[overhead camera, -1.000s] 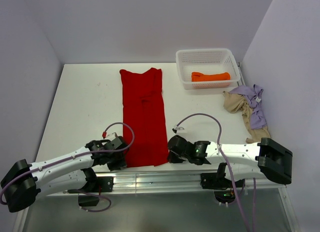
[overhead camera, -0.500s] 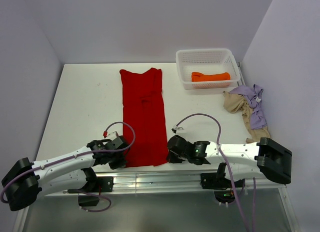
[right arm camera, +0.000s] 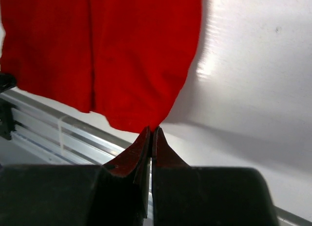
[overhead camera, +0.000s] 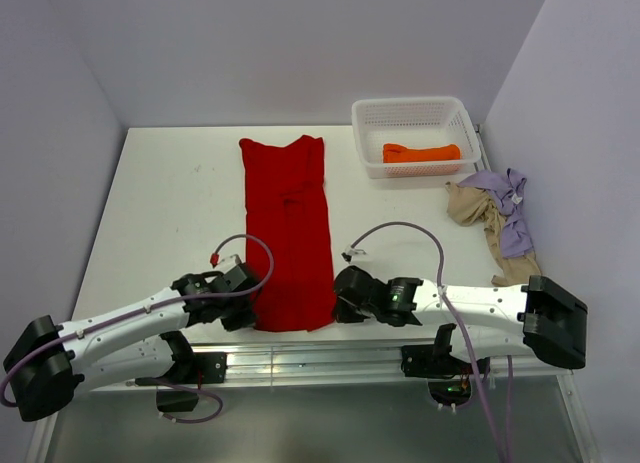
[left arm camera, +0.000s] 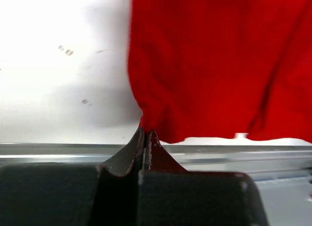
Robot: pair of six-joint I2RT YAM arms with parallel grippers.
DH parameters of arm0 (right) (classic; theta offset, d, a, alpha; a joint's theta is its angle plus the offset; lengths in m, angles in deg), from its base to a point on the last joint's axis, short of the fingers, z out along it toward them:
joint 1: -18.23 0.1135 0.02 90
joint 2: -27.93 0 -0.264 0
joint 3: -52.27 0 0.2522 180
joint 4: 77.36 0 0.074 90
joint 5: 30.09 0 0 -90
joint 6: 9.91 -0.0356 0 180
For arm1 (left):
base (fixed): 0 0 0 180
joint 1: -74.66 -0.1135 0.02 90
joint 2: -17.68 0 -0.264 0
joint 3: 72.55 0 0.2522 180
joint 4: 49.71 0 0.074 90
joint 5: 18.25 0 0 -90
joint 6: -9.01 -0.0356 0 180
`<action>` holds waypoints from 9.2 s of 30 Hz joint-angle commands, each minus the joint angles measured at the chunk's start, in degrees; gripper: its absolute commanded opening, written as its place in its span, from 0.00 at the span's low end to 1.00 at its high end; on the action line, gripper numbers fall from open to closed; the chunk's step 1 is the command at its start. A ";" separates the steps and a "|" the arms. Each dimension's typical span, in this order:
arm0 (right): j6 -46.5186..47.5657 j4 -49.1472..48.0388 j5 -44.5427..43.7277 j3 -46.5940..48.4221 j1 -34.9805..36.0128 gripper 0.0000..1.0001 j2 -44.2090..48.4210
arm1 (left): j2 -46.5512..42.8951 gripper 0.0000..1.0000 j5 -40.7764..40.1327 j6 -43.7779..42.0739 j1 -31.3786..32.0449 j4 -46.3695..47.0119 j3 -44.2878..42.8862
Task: Roll the t-shirts
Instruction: Fold the tshirt
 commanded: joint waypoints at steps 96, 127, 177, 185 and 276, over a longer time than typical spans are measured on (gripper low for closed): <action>25.52 -8.67 11.64 19.46 -32.42 0.53 -15.15 | 20.85 0.59 3.39 -25.40 -35.12 14.71 -23.43; 29.03 -56.31 -13.49 -12.66 -11.15 0.58 -13.81 | -8.70 0.84 4.37 -21.89 -32.05 56.73 20.09; 24.73 -64.23 -14.98 -23.64 -11.15 0.00 -11.44 | -3.52 0.62 -24.82 -7.82 4.61 51.99 23.52; 24.64 -64.05 -14.10 -23.64 -11.15 0.00 -10.82 | 0.26 0.49 -25.08 -8.35 4.78 53.83 22.64; 25.25 14.70 5.67 15.64 -12.29 0.00 4.30 | -8.26 0.00 3.03 -16.61 -13.05 11.73 -6.80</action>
